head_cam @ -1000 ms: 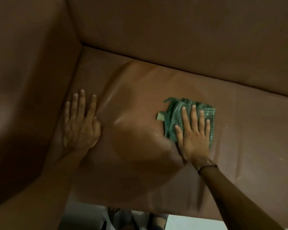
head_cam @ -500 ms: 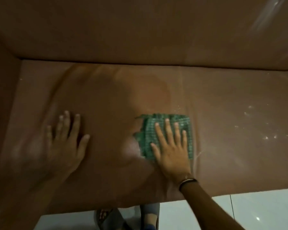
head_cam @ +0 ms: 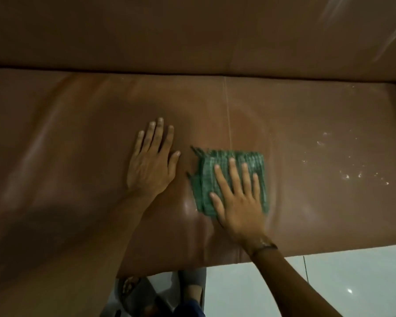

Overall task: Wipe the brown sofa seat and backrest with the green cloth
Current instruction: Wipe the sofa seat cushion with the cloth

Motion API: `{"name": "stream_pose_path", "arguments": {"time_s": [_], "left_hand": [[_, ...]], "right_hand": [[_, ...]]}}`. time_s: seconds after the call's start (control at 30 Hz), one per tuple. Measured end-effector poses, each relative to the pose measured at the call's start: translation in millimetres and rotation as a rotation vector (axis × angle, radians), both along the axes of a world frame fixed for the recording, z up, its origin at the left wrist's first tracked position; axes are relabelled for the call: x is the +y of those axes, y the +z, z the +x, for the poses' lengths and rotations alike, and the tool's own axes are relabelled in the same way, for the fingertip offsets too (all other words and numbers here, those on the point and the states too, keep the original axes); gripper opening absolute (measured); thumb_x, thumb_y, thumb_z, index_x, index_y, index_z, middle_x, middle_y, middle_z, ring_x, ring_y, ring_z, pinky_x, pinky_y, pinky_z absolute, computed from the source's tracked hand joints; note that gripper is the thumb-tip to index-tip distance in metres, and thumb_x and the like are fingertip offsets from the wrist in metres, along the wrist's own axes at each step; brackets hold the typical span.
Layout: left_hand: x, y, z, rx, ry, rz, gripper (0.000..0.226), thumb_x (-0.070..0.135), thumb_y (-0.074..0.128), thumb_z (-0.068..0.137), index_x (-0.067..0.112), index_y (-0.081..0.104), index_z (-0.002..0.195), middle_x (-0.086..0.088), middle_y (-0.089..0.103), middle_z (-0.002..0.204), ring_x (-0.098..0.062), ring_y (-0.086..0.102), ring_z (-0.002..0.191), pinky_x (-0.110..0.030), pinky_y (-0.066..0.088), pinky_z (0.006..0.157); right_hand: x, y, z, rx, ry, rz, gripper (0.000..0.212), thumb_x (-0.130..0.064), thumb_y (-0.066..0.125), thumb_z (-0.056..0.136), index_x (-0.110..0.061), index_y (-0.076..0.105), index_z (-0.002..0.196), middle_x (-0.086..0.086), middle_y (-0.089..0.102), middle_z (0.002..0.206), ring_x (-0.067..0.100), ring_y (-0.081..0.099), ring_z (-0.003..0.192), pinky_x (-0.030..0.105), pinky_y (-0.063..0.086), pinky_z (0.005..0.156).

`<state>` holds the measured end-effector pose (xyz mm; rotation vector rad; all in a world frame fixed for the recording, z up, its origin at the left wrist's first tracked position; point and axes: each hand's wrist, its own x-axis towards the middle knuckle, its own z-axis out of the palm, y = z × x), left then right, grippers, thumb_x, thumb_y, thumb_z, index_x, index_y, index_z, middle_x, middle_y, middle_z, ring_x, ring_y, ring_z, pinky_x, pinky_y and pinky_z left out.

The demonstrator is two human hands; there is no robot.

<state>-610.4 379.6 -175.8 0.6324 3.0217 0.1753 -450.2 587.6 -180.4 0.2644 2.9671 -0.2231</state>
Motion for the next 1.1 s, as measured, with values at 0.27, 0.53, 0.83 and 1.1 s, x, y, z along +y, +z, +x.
{"name": "stream_pose_path", "arguments": {"time_s": [0.27, 0.53, 0.83, 1.1], "left_hand": [[-1.4, -5.4, -1.1, 0.078, -0.018, -0.012, 0.072, 0.049, 0.028, 0.114, 0.017, 0.025, 0.178, -0.011, 0.014, 0.188, -0.030, 0.014, 0.175, -0.052, 0.016, 0.142], [4.1, 0.6, 0.4, 0.107, 0.002, -0.018, 0.068, 0.045, 0.030, 0.117, 0.018, 0.025, 0.179, -0.009, 0.016, 0.188, -0.029, 0.016, 0.175, -0.051, 0.016, 0.142], [2.5, -12.5, 3.4, 0.164, 0.010, -0.005, 0.067, 0.045, 0.032, 0.116, 0.021, 0.024, 0.179, -0.009, 0.016, 0.188, -0.029, 0.018, 0.175, -0.051, 0.017, 0.141], [3.7, -14.6, 4.7, 0.161, -0.012, -0.061, 0.068, 0.049, 0.023, 0.117, 0.021, 0.019, 0.179, -0.010, 0.011, 0.188, -0.030, 0.015, 0.175, -0.053, 0.017, 0.141]], "right_hand": [[65.5, 4.6, -101.8, -0.024, -0.494, -0.047, 0.076, -0.068, 0.017, 0.112, -0.033, 0.002, 0.178, 0.011, -0.005, 0.187, 0.047, -0.008, 0.171, 0.071, -0.001, 0.136], [-24.2, -1.9, -13.4, 0.005, -0.001, -0.027, 0.075, -0.069, 0.027, 0.113, -0.033, 0.015, 0.178, 0.008, 0.006, 0.187, 0.044, 0.002, 0.173, 0.069, 0.010, 0.137], [92.8, -7.5, -27.1, 0.015, -0.394, 0.051, 0.081, -0.076, 0.018, 0.109, -0.034, 0.011, 0.178, 0.009, 0.006, 0.187, 0.043, 0.003, 0.173, 0.071, 0.010, 0.136], [38.4, 0.3, -65.5, 0.017, -0.156, -0.016, 0.080, -0.073, 0.021, 0.111, -0.033, 0.008, 0.178, 0.012, -0.002, 0.187, 0.050, -0.005, 0.171, 0.073, 0.003, 0.136]]}}
